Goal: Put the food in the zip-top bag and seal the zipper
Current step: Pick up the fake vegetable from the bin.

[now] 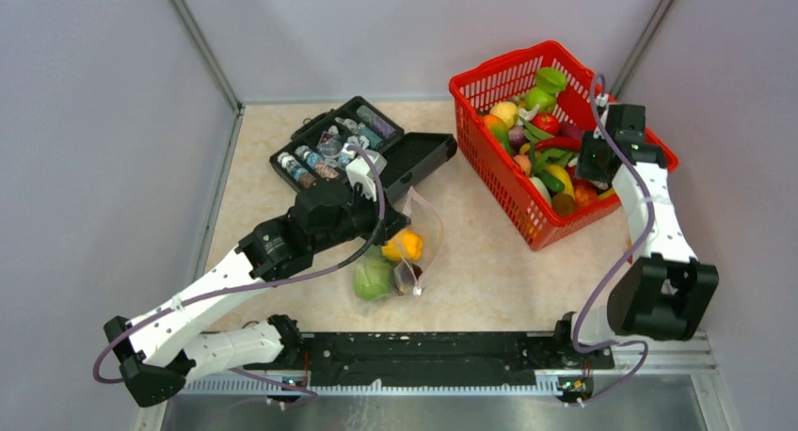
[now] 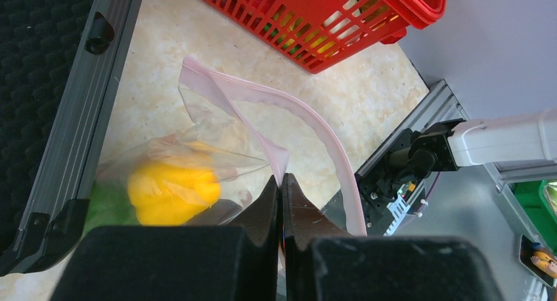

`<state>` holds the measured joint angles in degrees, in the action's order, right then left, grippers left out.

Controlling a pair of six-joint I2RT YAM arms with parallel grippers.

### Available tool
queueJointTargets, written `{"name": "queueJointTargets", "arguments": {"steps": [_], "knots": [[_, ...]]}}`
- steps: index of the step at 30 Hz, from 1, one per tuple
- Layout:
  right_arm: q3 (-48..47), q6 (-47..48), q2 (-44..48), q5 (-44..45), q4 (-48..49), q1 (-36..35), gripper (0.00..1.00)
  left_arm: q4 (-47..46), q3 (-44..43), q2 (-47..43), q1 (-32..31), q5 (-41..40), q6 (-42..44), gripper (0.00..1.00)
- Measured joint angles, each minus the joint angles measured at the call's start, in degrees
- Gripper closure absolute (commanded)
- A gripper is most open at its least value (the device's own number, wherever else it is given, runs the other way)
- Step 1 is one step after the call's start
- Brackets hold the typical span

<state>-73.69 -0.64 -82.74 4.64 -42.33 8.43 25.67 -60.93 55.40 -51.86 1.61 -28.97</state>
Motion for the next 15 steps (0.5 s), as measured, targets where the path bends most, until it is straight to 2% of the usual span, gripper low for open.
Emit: {"name": "queueJointTargets", "arguments": {"steps": [9, 15], "knots": [[5.9, -3.26, 16.94, -9.4, 9.79, 0.0, 0.92, -0.07, 0.0, 1.03, 0.0, 0.04, -0.02, 1.0], [10.36, -7.91, 21.31, -16.5, 15.98, 0.0, 0.92, -0.07, 0.0, 1.16, 0.0, 0.26, -0.09, 1.0]]}}
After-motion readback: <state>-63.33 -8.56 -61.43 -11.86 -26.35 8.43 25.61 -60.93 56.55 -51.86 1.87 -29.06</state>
